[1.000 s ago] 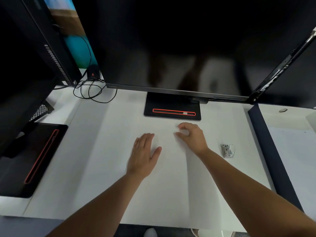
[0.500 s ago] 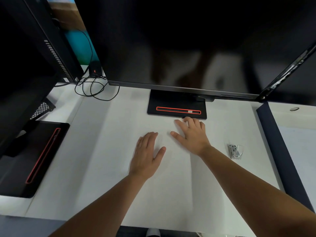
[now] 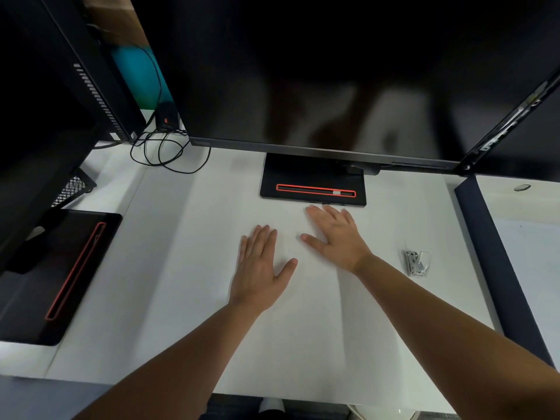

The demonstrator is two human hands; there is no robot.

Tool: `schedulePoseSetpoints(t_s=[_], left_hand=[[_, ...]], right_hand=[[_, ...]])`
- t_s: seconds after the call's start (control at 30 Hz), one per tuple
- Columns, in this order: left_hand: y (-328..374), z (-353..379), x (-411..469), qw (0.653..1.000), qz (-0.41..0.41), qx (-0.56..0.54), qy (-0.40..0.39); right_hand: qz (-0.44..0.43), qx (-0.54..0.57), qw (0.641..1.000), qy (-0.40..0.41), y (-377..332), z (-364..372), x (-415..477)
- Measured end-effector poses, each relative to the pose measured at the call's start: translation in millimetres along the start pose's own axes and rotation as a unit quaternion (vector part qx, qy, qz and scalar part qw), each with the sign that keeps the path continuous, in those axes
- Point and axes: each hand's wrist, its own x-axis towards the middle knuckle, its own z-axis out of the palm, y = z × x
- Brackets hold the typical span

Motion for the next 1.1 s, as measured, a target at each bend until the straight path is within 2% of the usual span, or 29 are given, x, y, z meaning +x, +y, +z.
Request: schedulePoseSetpoints(t_s=[0.13, 0.23, 0.33, 0.43, 0.6, 0.7, 0.8, 0.9, 0.97, 1.03, 1.1], left_hand=[[-1.2, -0.5, -0.5, 1.0, 0.007, 0.004, -0.006], [-0.7, -2.0, -1.6, 1.0, 0.01, -0.008, -0.003], [-0.2, -2.4, -1.3, 1.0, 0.01, -0.018, -0.001], [-0.3, -1.7, -1.3, 1.0, 0.006, -0.027, 0.0], [-1.2, -1.6, -1.5, 0.999, 0.0, -0.039, 0.002], [-0.1, -3.4, -1.2, 0.999, 0.001, -0.05, 0.001], [0.2, -5.0, -0.5, 0.999, 0.001, -0.054, 0.0], [0.6, -5.9, -1.0, 0.998, 0.002, -0.056, 0.002], [1.8, -7.0, -1.7, 0.998, -0.002, -0.068, 0.004], [3.8, -10.5, -2.4, 0.996, -0.008, -0.09, 0.006], [4.6, -14.2, -4.0, 0.993, -0.02, -0.115, -0.003]], right_hand=[[-0.05, -0.024, 0.998, -0.026, -6.5, 6.2, -11.6], [-0.09, 0.018, 0.995, -0.029, -9.0, 9.7, -22.0], [-0.036, 0.062, 0.997, 0.009, -5.7, 6.2, -16.4], [-0.003, 0.019, 1.0, 0.009, -8.3, 3.4, -3.3], [-0.07, -0.026, 0.997, -0.008, -18.5, 11.9, -11.2], [-0.122, 0.007, 0.992, -0.012, -16.8, 17.0, -29.1], [-0.102, 0.045, 0.994, 0.001, -13.1, 16.6, -34.3], [-0.064, -0.007, 0.998, 0.006, -15.0, 15.3, -33.8], [-0.074, -0.021, 0.997, -0.008, -19.5, 18.6, -37.4], [-0.099, 0.026, 0.995, -0.023, -23.7, 19.2, -44.9], [-0.067, 0.141, 0.988, -0.017, -25.2, 18.1, -56.2]])
